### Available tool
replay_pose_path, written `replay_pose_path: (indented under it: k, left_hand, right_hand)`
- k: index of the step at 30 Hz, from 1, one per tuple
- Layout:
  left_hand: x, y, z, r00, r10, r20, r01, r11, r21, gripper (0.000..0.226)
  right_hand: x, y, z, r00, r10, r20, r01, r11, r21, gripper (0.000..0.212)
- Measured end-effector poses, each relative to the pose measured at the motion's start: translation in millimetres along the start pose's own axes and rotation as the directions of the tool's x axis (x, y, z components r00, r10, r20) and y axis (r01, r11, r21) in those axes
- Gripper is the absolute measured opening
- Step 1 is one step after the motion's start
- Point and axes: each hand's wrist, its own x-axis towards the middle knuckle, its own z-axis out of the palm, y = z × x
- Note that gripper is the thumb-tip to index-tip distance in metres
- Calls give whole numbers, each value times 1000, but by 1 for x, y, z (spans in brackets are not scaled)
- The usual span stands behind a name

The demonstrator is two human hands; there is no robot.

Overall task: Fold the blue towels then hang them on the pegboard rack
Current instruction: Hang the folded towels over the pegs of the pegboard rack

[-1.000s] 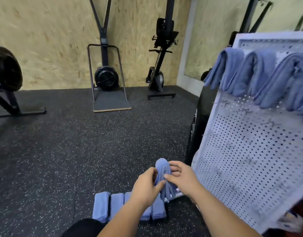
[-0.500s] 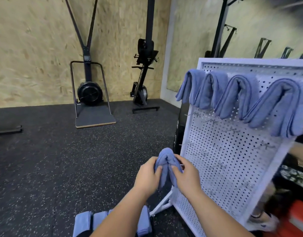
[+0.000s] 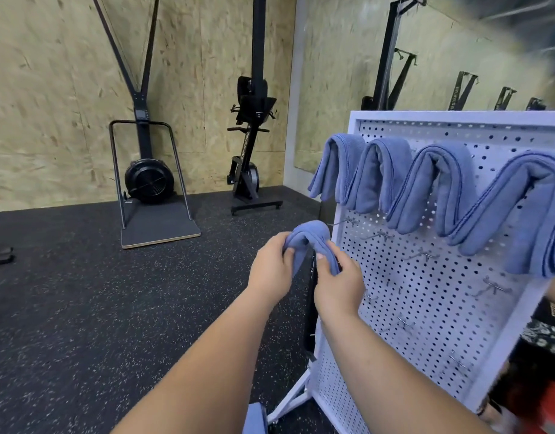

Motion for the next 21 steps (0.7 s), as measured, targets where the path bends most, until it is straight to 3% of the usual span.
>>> replay_pose_path:
  k: [4,8,12,21]
  left_hand:
    - [30,3,12,1000,9,5,-9,998,-58,28]
    - [56,5,24,999,34,19,-32,995,-96,31]
    - [75,-1,40,999,16,52,-9,992,-128,32]
    - [101,-23,81,982,-19,188,19,1000,1,12]
  right_hand:
    - [19,-2,23,992,35,-119,-17,989,147,31]
    - [36,1,37,977,49,-206,-13,985,173,34]
    - [52,16,49,964,48,-261,-7,987,158,36]
    - [90,52,45,958,22,-287,-17,1000,21,36]
